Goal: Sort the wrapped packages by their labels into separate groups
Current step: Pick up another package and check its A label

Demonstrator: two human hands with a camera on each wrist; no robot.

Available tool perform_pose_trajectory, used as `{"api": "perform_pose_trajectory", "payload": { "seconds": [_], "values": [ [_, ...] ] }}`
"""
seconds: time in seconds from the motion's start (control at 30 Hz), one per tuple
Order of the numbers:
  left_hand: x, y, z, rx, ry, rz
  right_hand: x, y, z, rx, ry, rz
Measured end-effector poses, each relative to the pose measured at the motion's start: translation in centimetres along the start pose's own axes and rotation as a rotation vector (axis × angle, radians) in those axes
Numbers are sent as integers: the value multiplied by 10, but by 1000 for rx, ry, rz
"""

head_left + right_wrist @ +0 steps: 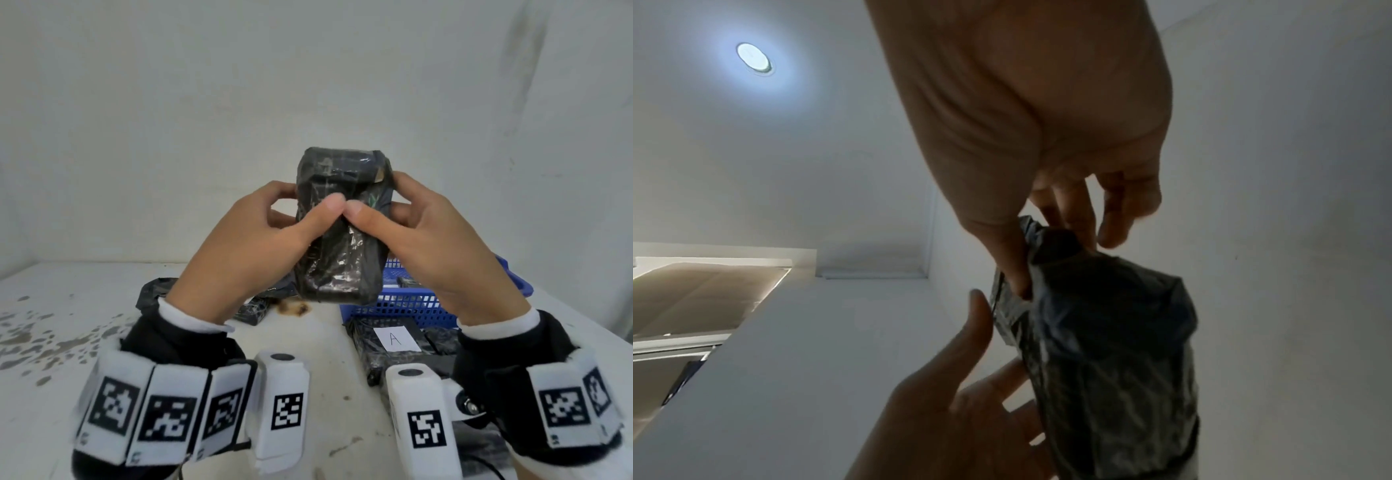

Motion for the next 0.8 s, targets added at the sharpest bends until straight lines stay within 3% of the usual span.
{"api": "perform_pose_trajectory", "payload": {
  "seconds": [0.2, 0.43, 0.8],
  "values": [
    [2, 3, -5, 1, -52, 10, -4, 2, 3, -10, 31, 15],
    [-2, 2, -5, -7, 160, 12, 2, 3, 5, 28, -115, 64],
    [-2, 2, -8, 32, 306, 44, 3, 2, 5, -41, -59, 64]
  ]
}}
Point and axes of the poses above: each hand's wrist, its own y-axis away from the middle knuckle, its own x-axis out of the palm, z = x × y, the point moved 9 cm from there along -y, towards the middle knuckle
